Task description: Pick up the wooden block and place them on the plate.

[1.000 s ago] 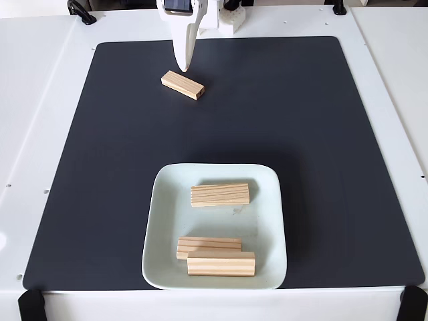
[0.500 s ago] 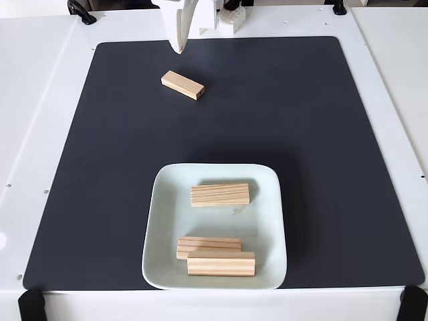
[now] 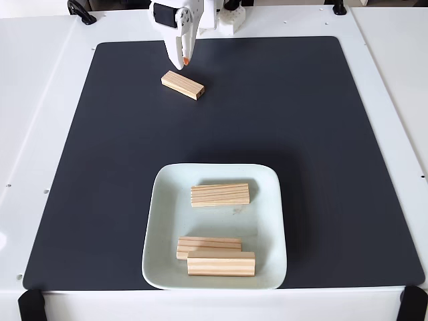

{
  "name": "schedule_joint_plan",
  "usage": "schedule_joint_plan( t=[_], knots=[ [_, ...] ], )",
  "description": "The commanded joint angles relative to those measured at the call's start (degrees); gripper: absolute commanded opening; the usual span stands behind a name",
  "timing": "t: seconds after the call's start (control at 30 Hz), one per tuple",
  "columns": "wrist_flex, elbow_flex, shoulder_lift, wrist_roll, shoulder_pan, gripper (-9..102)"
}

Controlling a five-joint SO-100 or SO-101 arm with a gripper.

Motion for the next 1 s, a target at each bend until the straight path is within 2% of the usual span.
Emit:
schedule_joint_plan(
  t=[0.0, 0.17, 0.97],
  knots=[
    [-0.70, -2.90, -0.79, 0.62, -0.53, 24],
    [-0.44, -4.13, -0.97, 0.62, -0.79, 33],
    [-0.88, -10.55, -16.26, 3.87, -2.29, 34]
  ],
)
